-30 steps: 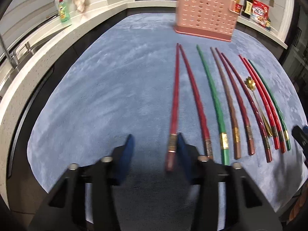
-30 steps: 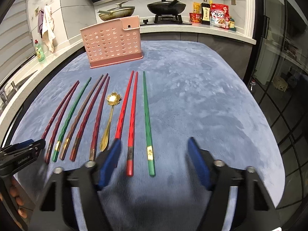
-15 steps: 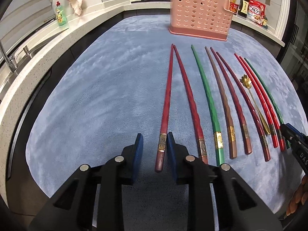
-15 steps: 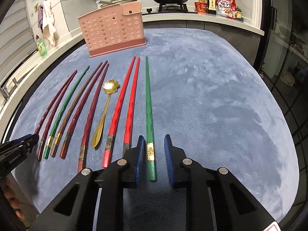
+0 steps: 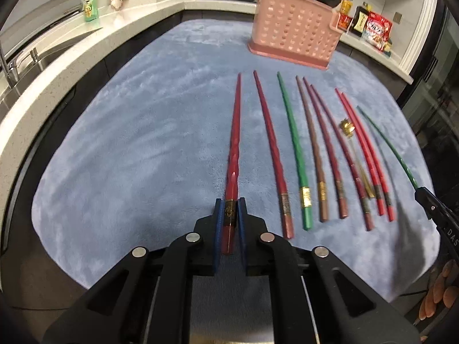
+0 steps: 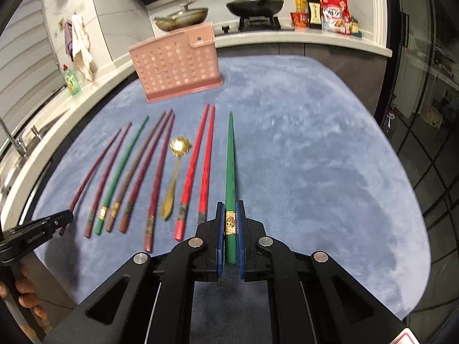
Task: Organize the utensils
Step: 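Lift both held chopsticks and carry them over the pink basket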
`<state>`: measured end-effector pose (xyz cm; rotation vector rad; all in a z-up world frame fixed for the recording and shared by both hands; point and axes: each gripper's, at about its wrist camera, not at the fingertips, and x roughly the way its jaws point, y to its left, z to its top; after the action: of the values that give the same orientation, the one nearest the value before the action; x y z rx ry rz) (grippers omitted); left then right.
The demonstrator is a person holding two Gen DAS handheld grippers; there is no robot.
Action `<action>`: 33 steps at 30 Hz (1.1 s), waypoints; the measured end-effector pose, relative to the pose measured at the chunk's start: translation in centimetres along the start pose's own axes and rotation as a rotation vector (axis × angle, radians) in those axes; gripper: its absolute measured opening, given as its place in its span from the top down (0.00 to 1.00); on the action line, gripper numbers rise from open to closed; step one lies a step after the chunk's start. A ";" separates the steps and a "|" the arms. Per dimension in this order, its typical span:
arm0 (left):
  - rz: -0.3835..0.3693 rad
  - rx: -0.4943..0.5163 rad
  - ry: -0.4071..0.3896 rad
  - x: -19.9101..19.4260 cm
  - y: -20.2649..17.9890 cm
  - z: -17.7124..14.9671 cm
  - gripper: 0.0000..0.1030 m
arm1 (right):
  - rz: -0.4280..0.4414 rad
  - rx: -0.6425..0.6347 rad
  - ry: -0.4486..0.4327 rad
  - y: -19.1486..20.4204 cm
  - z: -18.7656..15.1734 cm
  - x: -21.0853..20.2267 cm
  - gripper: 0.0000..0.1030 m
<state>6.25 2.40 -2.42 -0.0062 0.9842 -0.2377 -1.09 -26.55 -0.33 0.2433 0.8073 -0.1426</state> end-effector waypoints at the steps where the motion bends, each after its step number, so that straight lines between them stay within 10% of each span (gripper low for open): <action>1: -0.006 -0.004 -0.007 -0.6 0.1 0.2 0.91 | 0.005 0.002 -0.012 0.0 0.3 -0.6 0.93; 9: -0.037 -0.022 -0.109 -6.2 0.8 3.3 0.93 | 0.020 -0.013 -0.129 0.4 4.2 -5.0 0.93; 33: -0.049 0.059 -0.524 -13.7 -3.8 27.8 0.93 | 0.134 -0.003 -0.428 1.3 25.7 -4.9 0.93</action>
<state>21.17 -1.37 24.71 -0.0370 0.4557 -0.2911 13.69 -32.06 20.54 0.2525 0.3650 -0.0630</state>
